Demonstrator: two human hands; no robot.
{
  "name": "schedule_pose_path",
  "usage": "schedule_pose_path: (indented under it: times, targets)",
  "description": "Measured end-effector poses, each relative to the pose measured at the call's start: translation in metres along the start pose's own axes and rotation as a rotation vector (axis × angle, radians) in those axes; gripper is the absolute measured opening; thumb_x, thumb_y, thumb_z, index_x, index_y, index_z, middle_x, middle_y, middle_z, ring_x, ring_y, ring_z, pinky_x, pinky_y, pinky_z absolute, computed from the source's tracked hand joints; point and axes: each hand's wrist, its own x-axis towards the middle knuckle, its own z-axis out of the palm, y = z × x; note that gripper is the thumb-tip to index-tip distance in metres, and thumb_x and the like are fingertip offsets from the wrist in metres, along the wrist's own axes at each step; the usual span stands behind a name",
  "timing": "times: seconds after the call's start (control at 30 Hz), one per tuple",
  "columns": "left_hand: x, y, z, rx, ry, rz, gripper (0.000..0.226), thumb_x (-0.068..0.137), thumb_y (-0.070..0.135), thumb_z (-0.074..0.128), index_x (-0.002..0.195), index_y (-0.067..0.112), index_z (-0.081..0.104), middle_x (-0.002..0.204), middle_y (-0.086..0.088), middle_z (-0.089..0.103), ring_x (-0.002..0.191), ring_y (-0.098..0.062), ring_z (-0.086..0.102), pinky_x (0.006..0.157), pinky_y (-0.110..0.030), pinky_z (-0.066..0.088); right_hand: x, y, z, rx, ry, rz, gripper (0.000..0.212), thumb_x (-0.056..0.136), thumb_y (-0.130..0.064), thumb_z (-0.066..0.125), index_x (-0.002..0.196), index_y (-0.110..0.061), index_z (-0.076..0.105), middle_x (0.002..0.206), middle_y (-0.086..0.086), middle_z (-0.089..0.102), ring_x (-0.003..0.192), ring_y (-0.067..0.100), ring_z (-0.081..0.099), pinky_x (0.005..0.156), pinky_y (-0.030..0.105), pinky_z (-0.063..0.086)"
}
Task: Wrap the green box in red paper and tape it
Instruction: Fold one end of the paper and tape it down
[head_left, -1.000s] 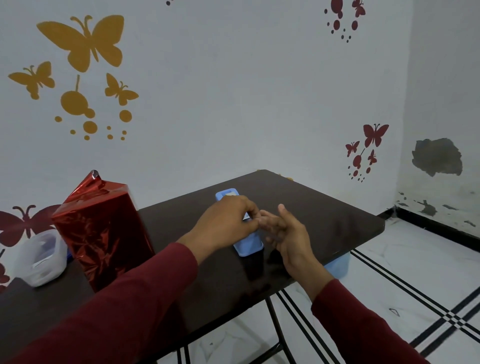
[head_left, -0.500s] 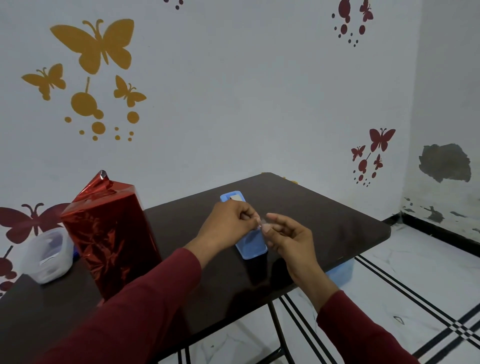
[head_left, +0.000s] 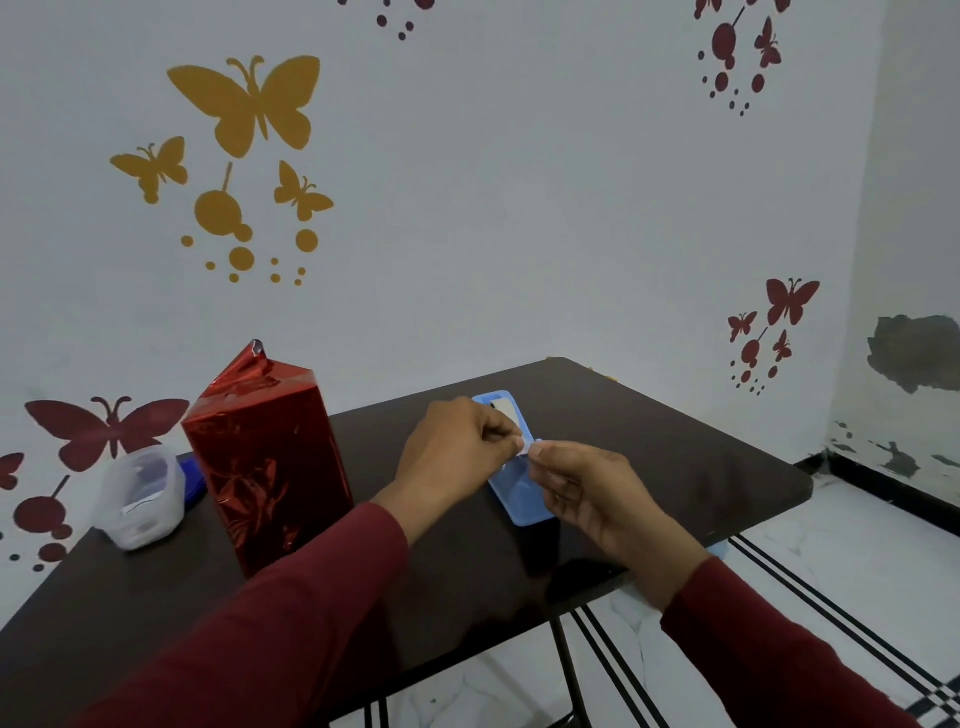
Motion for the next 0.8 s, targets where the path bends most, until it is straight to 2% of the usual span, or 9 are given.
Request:
schedule_pose_path:
  times: [0.13, 0.23, 0.3, 0.4, 0.5, 0.6, 0.67, 0.73, 0.8]
  targets:
    - [-0.002, -0.001, -0.032, 0.012, 0.048, 0.013, 0.014, 0.092, 0.034, 0.072, 0.101, 0.035, 0.082, 0.094, 0.016, 0.078, 0.088, -0.003, 0.07, 0.083, -0.038, 0.06, 0.003, -0.014, 0.028, -0.157, 0.063, -0.009, 0.022, 0.08, -0.025, 0.085, 0.098, -0.012, 0.084, 0.101, 0.004, 0.074, 0.087, 0.015, 0.061, 0.065, 0.029, 0.048]
    - [-0.005, -0.006, -0.068, 0.111, 0.121, 0.02, 0.029, 0.094, 0.042, 0.068, 0.121, 0.035, 0.075, 0.094, 0.012, 0.079, 0.099, -0.009, 0.071, 0.092, -0.038, 0.058, 0.005, -0.031, 0.052, -0.227, 0.06, -0.016, 0.019, 0.08, -0.026, 0.085, 0.096, -0.015, 0.084, 0.089, -0.001, 0.066, 0.07, 0.012, 0.046, 0.05, 0.025, 0.037]
    - [-0.009, -0.012, -0.095, 0.119, 0.209, 0.012, 0.04, 0.095, 0.042, 0.067, 0.133, 0.03, 0.068, 0.084, 0.014, 0.079, 0.1, -0.004, 0.071, 0.1, -0.035, 0.054, 0.003, -0.044, 0.068, -0.251, 0.006, -0.021, 0.012, 0.082, -0.022, 0.083, 0.093, -0.017, 0.084, 0.078, -0.007, 0.066, 0.064, 0.01, 0.038, 0.048, 0.022, 0.031]
    - [-0.02, -0.023, -0.132, 0.084, 0.346, -0.043, 0.039, 0.095, 0.045, 0.066, 0.129, 0.028, 0.071, 0.072, 0.019, 0.076, 0.087, 0.004, 0.07, 0.098, -0.029, 0.054, -0.001, -0.059, 0.097, -0.283, -0.109, -0.007, 0.019, 0.086, -0.022, 0.081, 0.104, -0.017, 0.081, 0.075, -0.012, 0.076, 0.06, 0.007, 0.033, 0.054, 0.022, 0.024]
    - [-0.032, -0.039, -0.16, 0.084, 0.54, -0.121, 0.031, 0.089, 0.048, 0.064, 0.114, 0.035, 0.075, 0.066, 0.018, 0.072, 0.082, 0.0, 0.069, 0.091, -0.034, 0.057, 0.004, -0.066, 0.127, -0.311, -0.137, -0.01, 0.021, 0.083, -0.025, 0.083, 0.102, -0.016, 0.08, 0.089, -0.008, 0.08, 0.06, 0.006, 0.036, 0.053, 0.021, 0.025]
    - [-0.043, -0.058, -0.182, -0.012, 0.7, -0.232, 0.027, 0.084, 0.041, 0.067, 0.11, 0.033, 0.072, 0.066, 0.013, 0.07, 0.078, -0.004, 0.067, 0.086, -0.033, 0.056, 0.011, -0.067, 0.159, -0.321, -0.156, -0.007, 0.023, 0.083, -0.025, 0.082, 0.104, -0.016, 0.078, 0.082, -0.01, 0.079, 0.058, 0.007, 0.035, 0.052, 0.022, 0.024]
    - [-0.046, -0.072, -0.189, -0.12, 0.739, -0.336, 0.035, 0.08, 0.042, 0.071, 0.113, 0.03, 0.068, 0.076, 0.011, 0.07, 0.087, -0.009, 0.066, 0.091, -0.038, 0.054, 0.016, -0.066, 0.177, -0.323, -0.182, 0.01, 0.024, 0.083, -0.025, 0.082, 0.105, -0.016, 0.076, 0.077, -0.011, 0.077, 0.056, 0.006, 0.034, 0.051, 0.022, 0.023]
    - [-0.045, -0.088, -0.194, -0.207, 0.708, -0.472, 0.058, 0.068, 0.054, 0.071, 0.121, 0.03, 0.063, 0.106, 0.009, 0.068, 0.111, -0.019, 0.061, 0.1, -0.044, 0.049, 0.02, -0.063, 0.194, -0.35, -0.197, 0.022, 0.023, 0.083, -0.025, 0.081, 0.104, -0.017, 0.075, 0.076, -0.012, 0.076, 0.053, 0.006, 0.033, 0.049, 0.021, 0.023]
    - [-0.043, -0.102, -0.193, -0.342, 0.61, -0.593, 0.076, 0.065, 0.054, 0.076, 0.133, 0.026, 0.057, 0.132, 0.002, 0.057, 0.126, -0.024, 0.053, 0.1, -0.041, 0.045, 0.025, -0.061, 0.207, -0.375, -0.198, 0.033, 0.024, 0.082, -0.025, 0.081, 0.104, -0.018, 0.074, 0.085, -0.01, 0.078, 0.049, 0.006, 0.032, 0.045, 0.02, 0.024]
